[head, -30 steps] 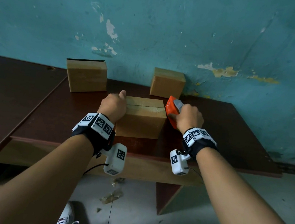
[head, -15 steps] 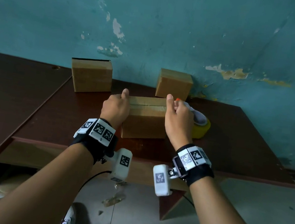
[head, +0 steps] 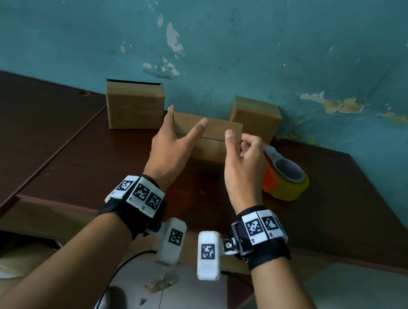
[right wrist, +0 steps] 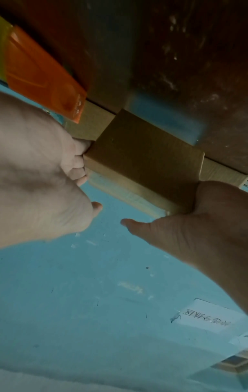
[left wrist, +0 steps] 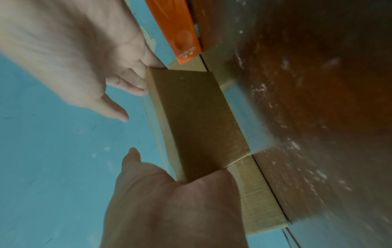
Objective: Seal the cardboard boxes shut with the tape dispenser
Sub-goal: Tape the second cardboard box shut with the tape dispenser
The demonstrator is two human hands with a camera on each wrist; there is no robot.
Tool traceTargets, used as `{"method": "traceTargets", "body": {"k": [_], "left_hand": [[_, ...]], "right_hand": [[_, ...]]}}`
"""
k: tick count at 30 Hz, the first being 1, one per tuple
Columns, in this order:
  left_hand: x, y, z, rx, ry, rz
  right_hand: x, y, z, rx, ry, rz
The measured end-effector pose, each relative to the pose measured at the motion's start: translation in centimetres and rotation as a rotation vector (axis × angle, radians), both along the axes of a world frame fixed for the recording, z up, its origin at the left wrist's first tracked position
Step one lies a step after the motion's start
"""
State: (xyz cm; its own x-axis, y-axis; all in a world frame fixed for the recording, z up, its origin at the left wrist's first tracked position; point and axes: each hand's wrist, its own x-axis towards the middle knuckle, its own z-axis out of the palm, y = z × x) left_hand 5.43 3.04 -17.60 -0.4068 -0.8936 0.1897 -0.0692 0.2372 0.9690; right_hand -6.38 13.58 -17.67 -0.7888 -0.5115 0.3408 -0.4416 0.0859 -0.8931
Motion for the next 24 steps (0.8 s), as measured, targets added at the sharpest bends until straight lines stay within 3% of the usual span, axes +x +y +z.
{"method": "traceTargets", "body": {"k": [9, 24], "left_hand": [[1.7, 0.6, -0.8, -0.047, -0.01, 0.057], [3.2, -1.4, -1.7, -0.028, 0.102, -0.164]], "right_hand": [[2.2, -0.3, 1.4, -0.048, 0.086, -0.017], [1.5, 1.0, -0.3, -0.026, 0.081, 0.013]]}}
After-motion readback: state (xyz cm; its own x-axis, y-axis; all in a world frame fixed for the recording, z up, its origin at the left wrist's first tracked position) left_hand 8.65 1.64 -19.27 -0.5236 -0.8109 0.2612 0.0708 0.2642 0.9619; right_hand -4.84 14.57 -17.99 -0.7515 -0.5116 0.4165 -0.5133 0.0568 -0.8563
